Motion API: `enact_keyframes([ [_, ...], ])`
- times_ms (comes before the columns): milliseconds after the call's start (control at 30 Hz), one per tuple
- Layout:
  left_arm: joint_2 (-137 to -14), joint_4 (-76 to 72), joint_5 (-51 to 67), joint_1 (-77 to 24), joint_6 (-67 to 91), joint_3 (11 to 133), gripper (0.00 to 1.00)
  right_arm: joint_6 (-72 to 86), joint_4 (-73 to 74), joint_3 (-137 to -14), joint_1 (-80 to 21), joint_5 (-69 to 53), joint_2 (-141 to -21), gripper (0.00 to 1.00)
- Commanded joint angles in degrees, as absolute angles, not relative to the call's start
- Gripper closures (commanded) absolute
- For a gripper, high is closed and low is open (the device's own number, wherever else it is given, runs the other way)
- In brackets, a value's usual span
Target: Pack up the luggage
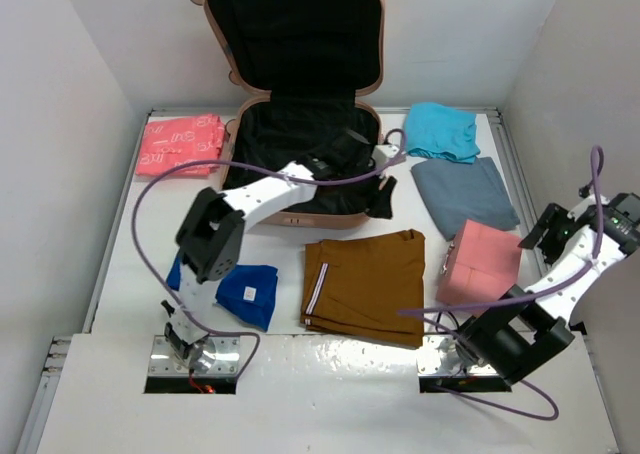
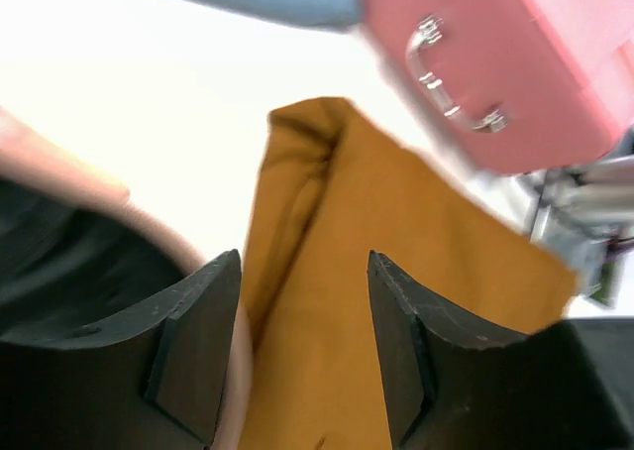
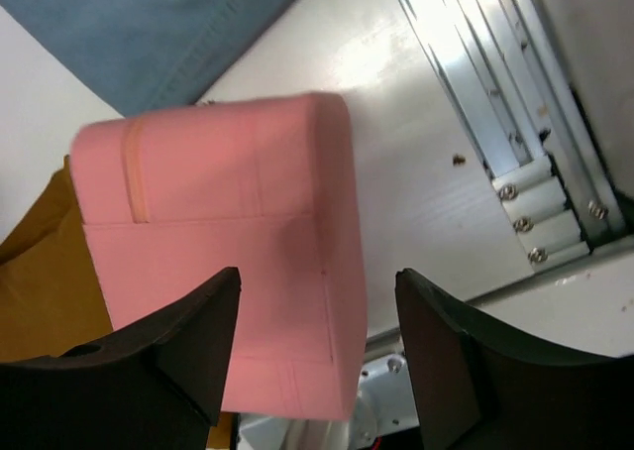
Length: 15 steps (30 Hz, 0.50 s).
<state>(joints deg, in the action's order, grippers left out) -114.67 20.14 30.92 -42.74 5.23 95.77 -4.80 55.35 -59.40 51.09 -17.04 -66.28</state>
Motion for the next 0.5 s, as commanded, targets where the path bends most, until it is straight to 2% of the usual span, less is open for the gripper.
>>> enact_keyframes([
  [0,-118.62,15.56,36.83,-45.51,12.47,105.00,0.42,-7.47,61.85,-60.47,54.22,-20.11,-68.46,0.38],
  [167,-123.21,10.47,34.19,-49.12,18.18,107.49,0.42,-9.14,61.09,-58.54,55.81,-19.60,-68.12,0.41],
  [367,-127.00,5.46,33.66,-52.29,24.52,106.71,0.49,-11.77,60.29,-54.06,55.11,-20.65,-68.64,0.51],
  [467,-128.49,5.45,33.66,-53.00,24.52,108.36,0.56,-15.55,61.26,-52.48,54.32,-23.20,-68.82,0.56],
])
